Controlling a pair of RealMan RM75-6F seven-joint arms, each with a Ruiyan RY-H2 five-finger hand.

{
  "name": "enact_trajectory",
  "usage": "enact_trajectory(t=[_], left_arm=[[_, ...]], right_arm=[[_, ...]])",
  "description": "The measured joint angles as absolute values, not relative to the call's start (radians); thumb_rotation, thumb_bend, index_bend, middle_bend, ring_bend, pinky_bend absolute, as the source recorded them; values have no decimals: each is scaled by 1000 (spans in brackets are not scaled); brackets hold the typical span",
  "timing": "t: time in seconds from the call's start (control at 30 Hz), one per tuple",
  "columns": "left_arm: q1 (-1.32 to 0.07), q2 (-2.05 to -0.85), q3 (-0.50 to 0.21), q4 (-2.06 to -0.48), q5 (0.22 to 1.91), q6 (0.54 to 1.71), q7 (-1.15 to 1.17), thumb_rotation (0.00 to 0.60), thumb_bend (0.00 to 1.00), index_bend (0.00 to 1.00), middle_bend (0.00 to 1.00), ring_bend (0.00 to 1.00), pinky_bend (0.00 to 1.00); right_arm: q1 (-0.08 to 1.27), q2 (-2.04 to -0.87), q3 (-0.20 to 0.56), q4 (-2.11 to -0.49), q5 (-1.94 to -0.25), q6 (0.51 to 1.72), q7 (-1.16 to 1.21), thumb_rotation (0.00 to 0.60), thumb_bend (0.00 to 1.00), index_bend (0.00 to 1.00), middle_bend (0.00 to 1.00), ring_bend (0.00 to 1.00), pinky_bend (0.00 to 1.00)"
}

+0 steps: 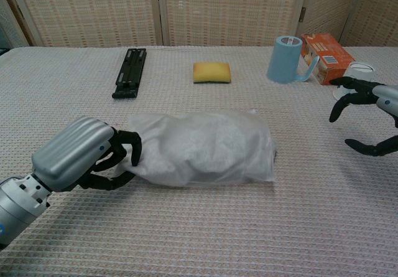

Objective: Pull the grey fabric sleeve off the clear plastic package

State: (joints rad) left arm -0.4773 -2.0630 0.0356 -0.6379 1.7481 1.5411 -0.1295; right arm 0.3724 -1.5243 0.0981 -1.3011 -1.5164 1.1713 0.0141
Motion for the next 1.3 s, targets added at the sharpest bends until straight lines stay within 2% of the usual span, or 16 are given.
enact_trajectory(t=[0.37,0.7,0.93,1.03,1.1,1.3], left_arm=[[-490,-2048,32,-674,1743,1549,-114,600,597,754,1000,1000,1000],[-497,-2042,28,-687,1734,1544,-107,600,601,755,1000,1000,1000],[-502,-2040,24,-694,1729,1542,-102,600,602,758,1000,1000,1000],[-502,-2039,25,-698,1728,1542,-99,600,603,759,1000,1000,1000],[-502,-2038,26,-701,1729,1545,-98,600,604,758,1000,1000,1000],[-503,-2035,27,-711,1729,1546,-92,600,606,759,1000,1000,1000]], right_arm=[[440,-1661,125,-1214,-1470,1107,113,600,326,362,0,0,0],[493,-1757,138,-1145,-1442,1057,169,600,318,277,0,0,0],[519,-1798,140,-1111,-1434,1030,226,600,319,276,0,0,0],[527,-1808,141,-1104,-1426,1016,258,600,318,319,0,0,0],[533,-1820,142,-1096,-1422,1009,277,600,329,393,0,0,0],[544,-1855,152,-1068,-1408,1007,297,600,448,568,10,0,0]])
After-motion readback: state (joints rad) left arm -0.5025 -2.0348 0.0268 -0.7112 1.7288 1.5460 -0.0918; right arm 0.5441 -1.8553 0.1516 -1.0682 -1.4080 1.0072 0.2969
